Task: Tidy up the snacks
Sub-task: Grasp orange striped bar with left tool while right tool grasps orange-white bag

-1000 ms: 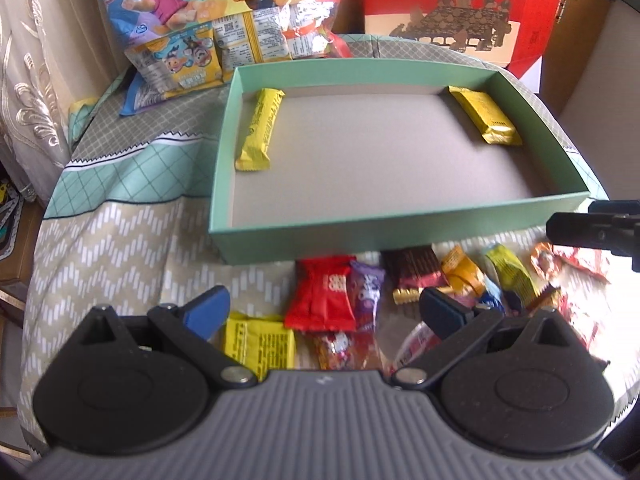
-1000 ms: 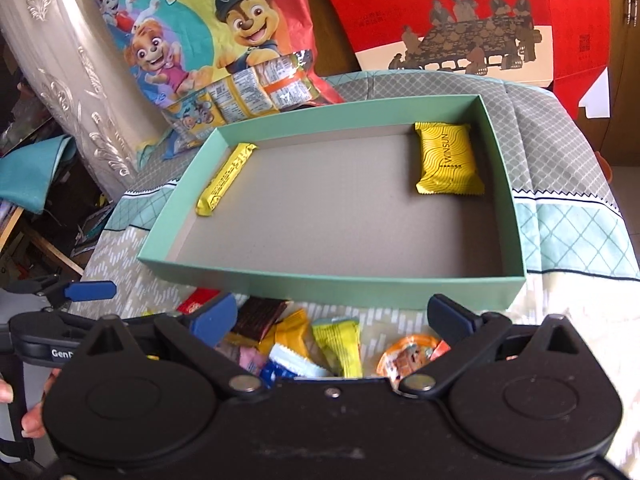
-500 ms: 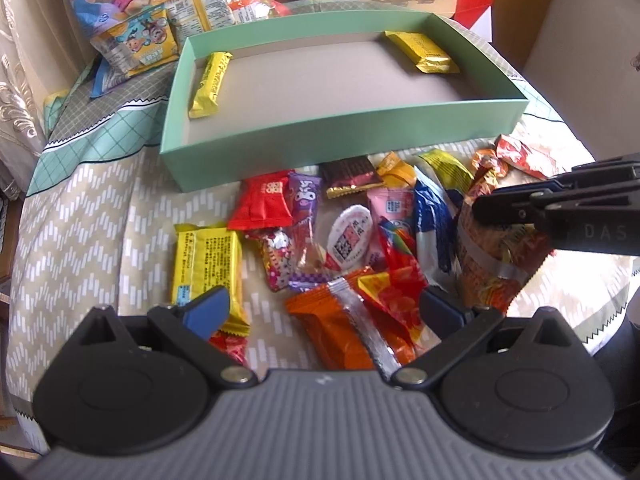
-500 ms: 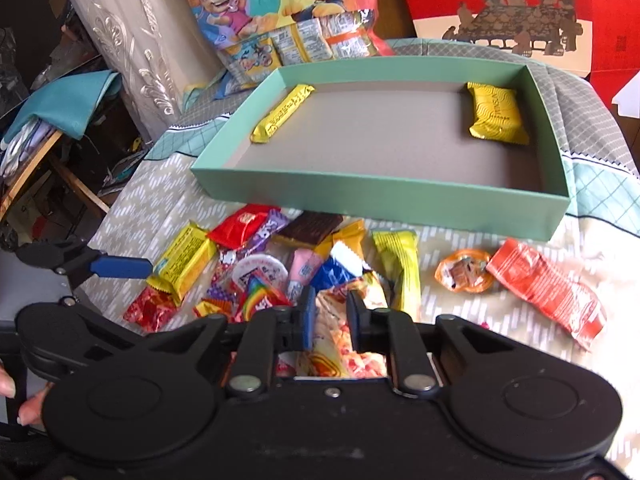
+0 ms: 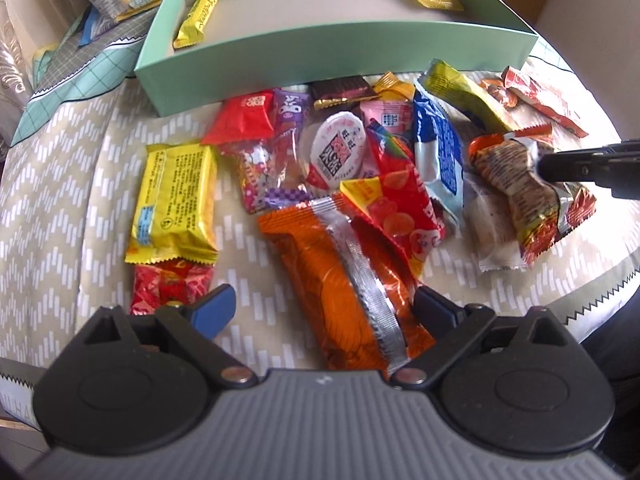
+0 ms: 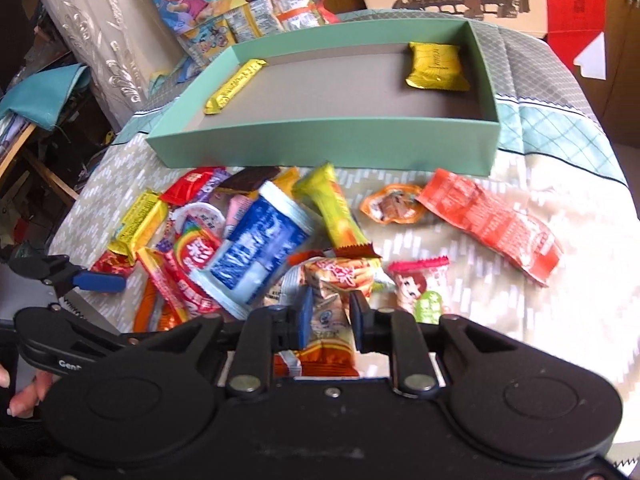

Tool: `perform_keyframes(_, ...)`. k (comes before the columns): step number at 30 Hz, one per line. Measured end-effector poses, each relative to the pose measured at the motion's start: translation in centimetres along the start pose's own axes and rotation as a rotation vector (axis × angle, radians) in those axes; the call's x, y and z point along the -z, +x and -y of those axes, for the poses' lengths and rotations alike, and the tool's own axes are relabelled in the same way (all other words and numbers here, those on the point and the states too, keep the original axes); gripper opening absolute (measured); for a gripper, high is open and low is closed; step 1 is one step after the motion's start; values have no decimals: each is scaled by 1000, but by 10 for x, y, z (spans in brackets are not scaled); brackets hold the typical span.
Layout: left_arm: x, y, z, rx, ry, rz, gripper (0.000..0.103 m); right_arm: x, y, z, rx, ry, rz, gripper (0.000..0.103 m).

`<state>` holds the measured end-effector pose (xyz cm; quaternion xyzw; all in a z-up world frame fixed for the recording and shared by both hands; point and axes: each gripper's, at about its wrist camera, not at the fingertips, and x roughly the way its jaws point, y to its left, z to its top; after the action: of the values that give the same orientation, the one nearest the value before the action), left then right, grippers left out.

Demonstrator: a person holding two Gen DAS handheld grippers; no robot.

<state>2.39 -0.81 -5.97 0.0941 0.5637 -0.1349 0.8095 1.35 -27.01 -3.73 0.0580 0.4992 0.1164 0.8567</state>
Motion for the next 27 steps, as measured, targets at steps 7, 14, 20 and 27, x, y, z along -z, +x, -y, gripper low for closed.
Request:
perform_keyframes(7, 4, 4, -13, -8, -52, -4, 86, 2, -10, 9, 63, 29, -6, 28)
perform_keyframes(14, 3, 3, -14, 7, -67, 7, 78, -7, -13, -21, 55, -21, 32, 89)
perform_keyframes(20, 0, 3, -8, 13, -51, 38, 54, 4, 15, -25, 93, 17, -44, 73)
perform_keyframes(27, 0, -16, -17, -4, -81, 94, 48, 12, 14, -25, 95, -8, -21, 51)
